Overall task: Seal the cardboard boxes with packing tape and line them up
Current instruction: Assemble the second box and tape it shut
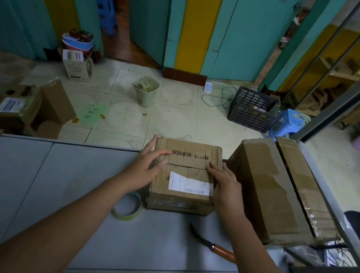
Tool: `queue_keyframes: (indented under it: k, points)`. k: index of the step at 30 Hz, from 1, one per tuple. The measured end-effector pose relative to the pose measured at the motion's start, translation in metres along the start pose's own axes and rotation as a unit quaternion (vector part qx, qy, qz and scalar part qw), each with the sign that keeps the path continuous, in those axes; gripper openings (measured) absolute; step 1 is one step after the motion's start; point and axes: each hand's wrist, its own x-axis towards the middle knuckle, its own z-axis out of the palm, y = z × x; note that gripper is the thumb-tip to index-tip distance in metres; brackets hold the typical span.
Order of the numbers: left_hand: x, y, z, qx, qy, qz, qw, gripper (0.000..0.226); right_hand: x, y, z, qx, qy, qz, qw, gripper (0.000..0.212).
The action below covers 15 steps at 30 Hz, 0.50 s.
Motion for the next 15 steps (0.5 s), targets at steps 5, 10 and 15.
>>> queue_keyframes:
  k: [5, 10, 15]
  points:
    - [-0.031, -0.019, -0.002, -0.022, 0.14, -0.039, 0.989, 0.035, -0.004, 0.002, 0.0, 0.0, -0.005, 0.001, 1.0, 0.049]
    - [-0.093, -0.061, 0.0, 0.127, 0.045, -0.09, 0.987, 0.01, -0.011, -0.007, 0.001, -0.029, 0.001, -0.035, 0.999, 0.049]
    - [-0.113, -0.092, 0.02, 0.382, -0.074, -0.033, 0.92, 0.042, -0.017, -0.019, 0.002, -0.041, 0.018, -0.041, 0.998, 0.051]
